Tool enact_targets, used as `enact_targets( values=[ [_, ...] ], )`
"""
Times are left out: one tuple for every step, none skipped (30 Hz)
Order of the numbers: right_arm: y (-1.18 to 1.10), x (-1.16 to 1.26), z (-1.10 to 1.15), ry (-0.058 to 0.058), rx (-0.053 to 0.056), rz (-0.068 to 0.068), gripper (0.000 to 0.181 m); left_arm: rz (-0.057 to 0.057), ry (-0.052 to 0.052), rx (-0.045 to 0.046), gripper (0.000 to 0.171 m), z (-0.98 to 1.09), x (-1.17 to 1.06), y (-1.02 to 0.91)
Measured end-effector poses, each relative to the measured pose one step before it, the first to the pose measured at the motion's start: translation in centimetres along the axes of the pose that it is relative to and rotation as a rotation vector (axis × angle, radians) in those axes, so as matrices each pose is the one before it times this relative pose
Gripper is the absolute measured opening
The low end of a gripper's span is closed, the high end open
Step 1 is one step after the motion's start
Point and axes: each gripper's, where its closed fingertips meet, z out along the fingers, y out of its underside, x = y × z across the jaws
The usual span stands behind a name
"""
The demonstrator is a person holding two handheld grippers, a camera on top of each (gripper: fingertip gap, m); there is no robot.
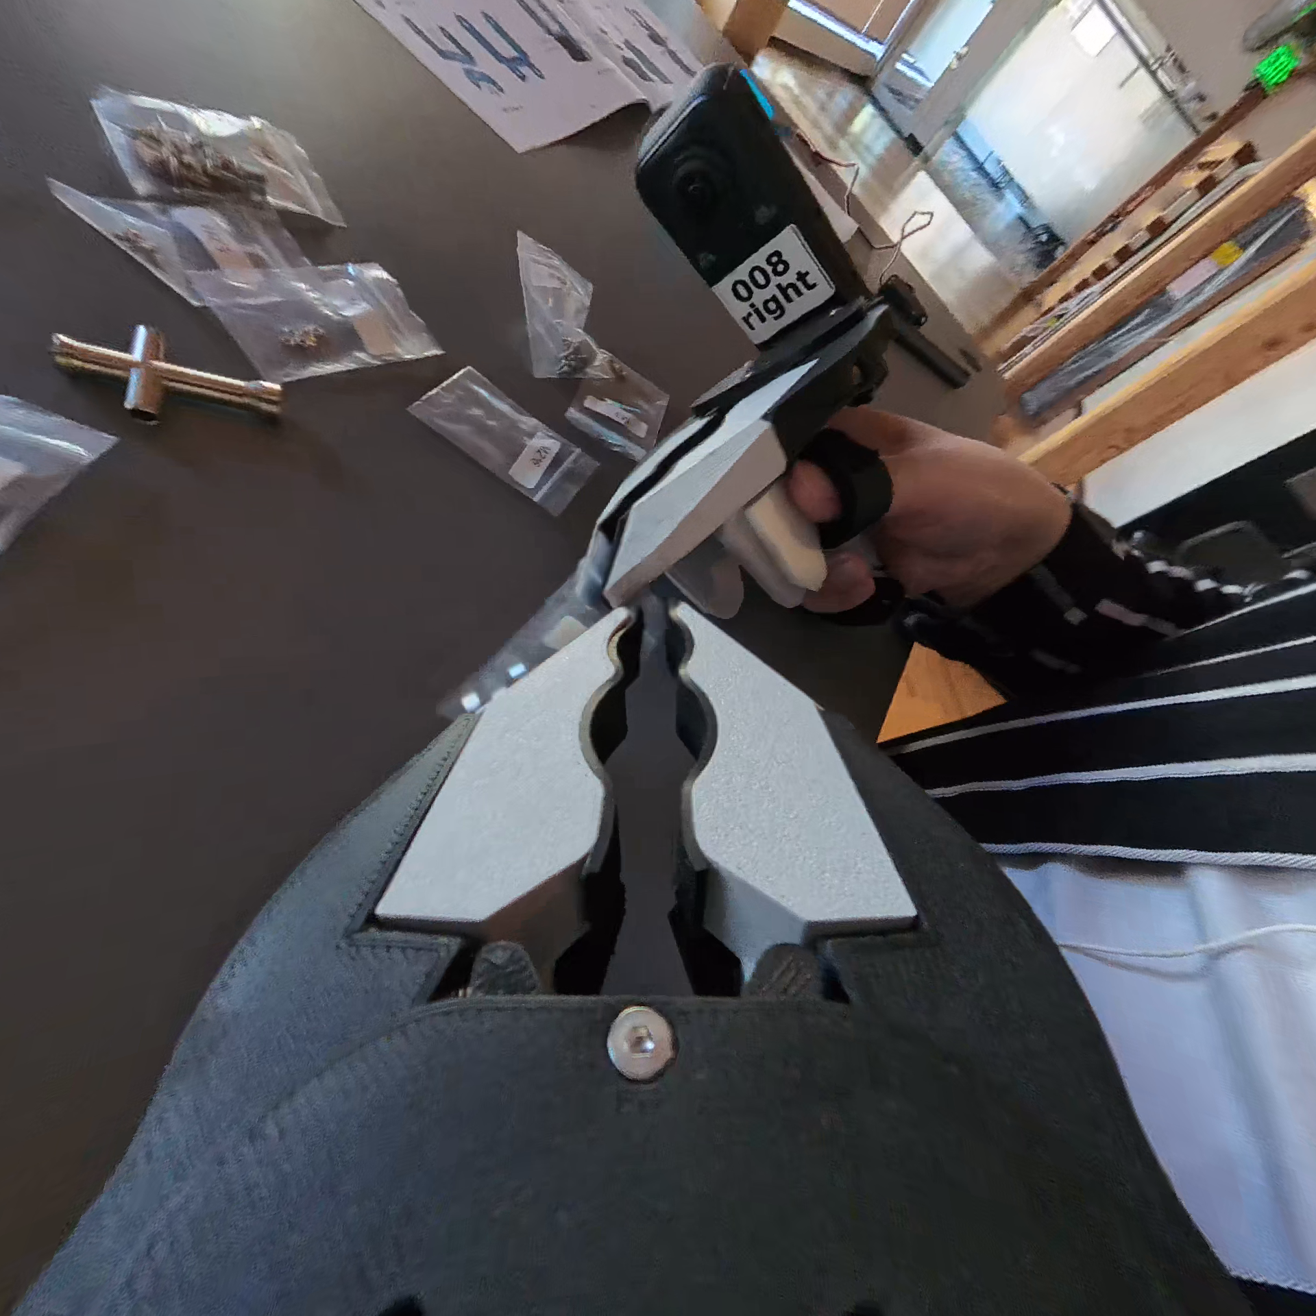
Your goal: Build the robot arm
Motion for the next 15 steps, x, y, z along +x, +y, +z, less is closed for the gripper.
enact_targets(
  values=[
    [-0.125, -0.118, -0.106, -0.0102, -0.0007, 0.0044, 0.005, -0.0305, 0.0183, -0.0059, 0.008, 0.32, -0.072, 0.006],
    [-0.075, -0.005, -0.124, -0.0043, -0.0036, 0.0084, 0.006, -0.0251, 0.0159, -0.00225, 0.008, 0.236, -0.083, -0.011],
    [-0.015, 0.015, -0.117, -0.0035, -0.0083, 0.0066, 0.007, -0.0165, 0.0033, -0.00003, 0.008, 0.159, -0.219, -0.018],
    [-0.01, 0.063, -0.113, -0.0013, -0.008, 0.0034, 0.008, -0.0054, -0.0074, -0.00092, 0.007, 0.103, -0.315, 0.029],
    [-0.068, 0.148, -0.131, 0.0025, -0.0032, 0.0039, 0.008, -0.0003, -0.0094, -0.00297, 0.007, 0.073, -0.291, 0.039],
    [-0.054, 0.183, -0.118, 0.0032, -0.0035, 0.0024, 0.008, -0.0017, -0.0097, -0.00422, 0.007, 0.056, -0.254, 0.043],
    [0.0, 0.163, -0.11, 0.0023, -0.0079, 0.0019, 0.008, -0.0035, -0.0091, -0.00071, 0.008, 0.027, -0.233, 0.011],
    [0.025, 0.137, -0.089, 0.0015, -0.0087, 0.0, 0.009, -0.0056, -0.006, 0.00275, 0.008, 0.02, -0.184, -0.027],
    [0.064, 0.081, -0.071, 0.0003, -0.011, -0.0043, 0.01, -0.0091, -0.0044, 0.00236, 0.008, 0.018, -0.186, -0.005],
    [0.141, -0.036, -0.034, -0.0048, -0.0156, -0.0083, 0.012, -0.0113, -0.0051, 0.00188, 0.009, 0.028, -0.227, 0.011],
    [0.145, -0.076, -0.014, -0.0043, -0.0159, -0.0109, 0.016, -0.0127, -0.0056, -0.0004, 0.01, 0.055, -0.252, 0.019],
    [0.011, -0.005, -0.064, 0.0027, -0.0079, -0.0148, 0.021, -0.0135, -0.0016, -0.0065, 0.01, 0.118, -0.179, 0.074],
    [0.064, 0.127, -0.088, 0.0135, -0.0148, -0.0211, 0.023, -0.0113, -0.0007, -0.0105, 0.01, 0.193, -0.143, 0.108],
    [0.106, 0.189, -0.114, 0.0166, -0.0202, -0.0252, 0.024, -0.0063, -0.0005, -0.01152, 0.01, 0.196, -0.077, 0.096],
    [0.026, 0.158, -0.123, 0.0152, -0.0147, -0.0253, 0.024, -0.0012, -0.0031, -0.00616, 0.008, 0.134, -0.065, -0.003]
  ],
)
